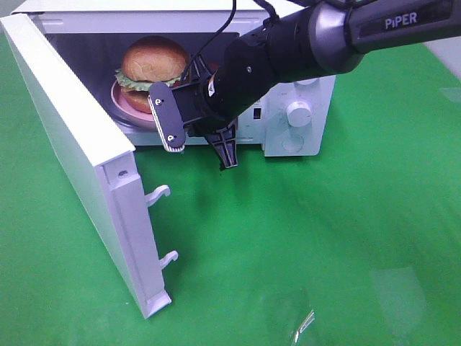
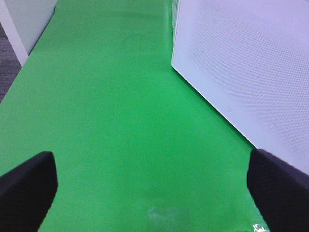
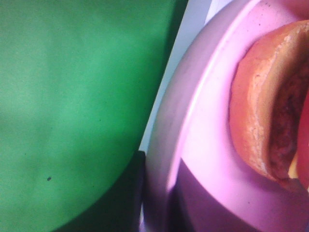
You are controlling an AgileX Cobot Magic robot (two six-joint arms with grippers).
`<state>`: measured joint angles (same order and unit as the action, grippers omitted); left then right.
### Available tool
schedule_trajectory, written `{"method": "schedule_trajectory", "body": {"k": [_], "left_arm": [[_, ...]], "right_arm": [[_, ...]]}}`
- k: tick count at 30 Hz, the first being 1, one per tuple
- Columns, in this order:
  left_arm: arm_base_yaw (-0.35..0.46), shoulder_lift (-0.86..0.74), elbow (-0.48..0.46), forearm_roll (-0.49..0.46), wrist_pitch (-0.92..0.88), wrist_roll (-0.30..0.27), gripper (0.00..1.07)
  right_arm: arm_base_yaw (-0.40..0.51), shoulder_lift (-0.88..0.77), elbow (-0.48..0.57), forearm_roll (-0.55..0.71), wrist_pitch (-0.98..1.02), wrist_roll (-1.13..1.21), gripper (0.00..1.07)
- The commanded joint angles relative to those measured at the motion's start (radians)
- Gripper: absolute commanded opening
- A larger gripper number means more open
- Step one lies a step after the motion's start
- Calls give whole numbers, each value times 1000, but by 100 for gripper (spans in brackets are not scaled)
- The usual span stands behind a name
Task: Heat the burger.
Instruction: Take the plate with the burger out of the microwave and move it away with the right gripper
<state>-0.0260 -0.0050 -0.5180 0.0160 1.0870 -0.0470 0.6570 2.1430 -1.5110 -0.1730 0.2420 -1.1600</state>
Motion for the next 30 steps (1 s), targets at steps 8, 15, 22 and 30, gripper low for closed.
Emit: {"method": "schedule_trajectory", "body": {"k": [8, 15, 22, 30], "left_arm": [[3, -15, 1, -2, -16, 0, 100], [3, -15, 1, -2, -16, 0, 100], [3, -15, 1, -2, -16, 0, 100], [3, -15, 1, -2, -16, 0, 100]], "right_arm": [[-10, -101, 111, -10, -113, 33, 0], [-10, -141, 204, -14, -131, 33, 0], [-2, -202, 281, -18, -167, 33, 0], [-2, -277, 380, -22, -163, 32, 0]]}}
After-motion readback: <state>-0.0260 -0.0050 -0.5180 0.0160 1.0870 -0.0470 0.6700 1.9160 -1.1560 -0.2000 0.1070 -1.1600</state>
